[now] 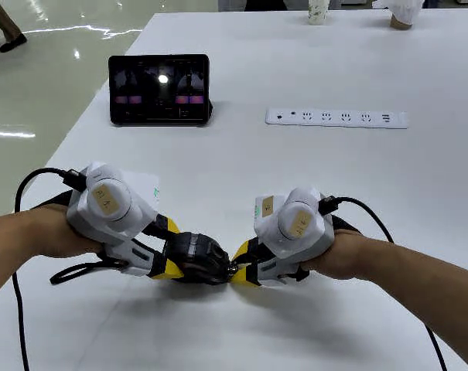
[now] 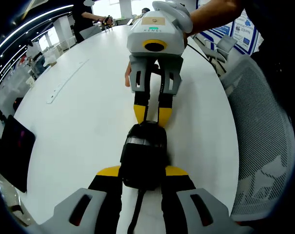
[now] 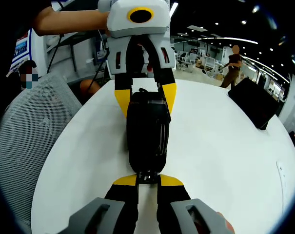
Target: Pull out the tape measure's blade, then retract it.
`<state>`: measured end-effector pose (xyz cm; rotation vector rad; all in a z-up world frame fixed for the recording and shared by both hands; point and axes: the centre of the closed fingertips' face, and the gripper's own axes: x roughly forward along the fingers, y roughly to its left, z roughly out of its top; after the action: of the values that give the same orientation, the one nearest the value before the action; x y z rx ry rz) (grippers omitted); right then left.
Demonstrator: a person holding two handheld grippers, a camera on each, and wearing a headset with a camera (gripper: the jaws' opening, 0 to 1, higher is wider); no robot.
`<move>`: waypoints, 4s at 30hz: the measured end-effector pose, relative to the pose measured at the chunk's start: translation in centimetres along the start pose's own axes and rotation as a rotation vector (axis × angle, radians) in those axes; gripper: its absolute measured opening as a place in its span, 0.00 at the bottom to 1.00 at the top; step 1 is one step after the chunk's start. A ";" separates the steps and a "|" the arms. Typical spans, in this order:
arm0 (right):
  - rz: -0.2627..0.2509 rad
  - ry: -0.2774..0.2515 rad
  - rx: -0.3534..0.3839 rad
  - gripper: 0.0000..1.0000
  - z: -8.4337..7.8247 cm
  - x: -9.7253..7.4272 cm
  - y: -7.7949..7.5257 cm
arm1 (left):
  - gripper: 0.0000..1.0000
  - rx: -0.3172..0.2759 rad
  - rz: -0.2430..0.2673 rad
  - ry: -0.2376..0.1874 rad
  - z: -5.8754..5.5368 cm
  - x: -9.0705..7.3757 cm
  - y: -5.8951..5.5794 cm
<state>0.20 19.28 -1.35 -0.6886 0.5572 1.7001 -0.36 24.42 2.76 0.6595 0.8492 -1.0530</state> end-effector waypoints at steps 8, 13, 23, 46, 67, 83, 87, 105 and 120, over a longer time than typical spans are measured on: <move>0.002 0.001 0.004 0.10 -0.2 -0.2 0.1 | 0.25 -0.007 -0.002 0.002 -0.2 0.1 0.2; 0.004 0.004 0.003 0.10 -0.4 -0.5 0.1 | 0.25 -0.009 -0.003 0.004 -0.4 0.2 0.5; 0.002 0.008 0.001 0.10 -1.2 -1.3 0.2 | 0.25 -0.008 -0.005 0.011 -0.6 0.4 0.7; 0.002 0.033 0.009 0.10 -3.4 -3.5 0.2 | 0.25 -0.013 -0.005 0.014 -0.5 0.5 0.6; -0.005 0.060 0.012 0.10 -5.1 -5.4 0.3 | 0.25 -0.028 -0.006 0.013 -0.5 0.5 0.5; -0.009 0.075 0.024 0.10 -7.0 -7.2 0.4 | 0.25 -0.041 -0.008 0.013 -0.5 0.5 0.5; -0.014 0.080 0.025 0.10 -7.5 -7.7 0.4 | 0.25 -0.046 -0.008 0.011 -0.5 0.5 0.5; -0.038 0.116 0.033 0.10 -9.7 -10.2 0.3 | 0.25 -0.055 -0.007 0.012 -0.4 0.5 0.6; -0.048 0.141 0.051 0.10 -11.6 -11.9 0.5 | 0.25 -0.060 -0.009 0.011 -0.4 0.5 0.5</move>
<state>3.50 2.95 -1.30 -0.7830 0.6748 1.5963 0.12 24.71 2.12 0.6117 0.8902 -1.0289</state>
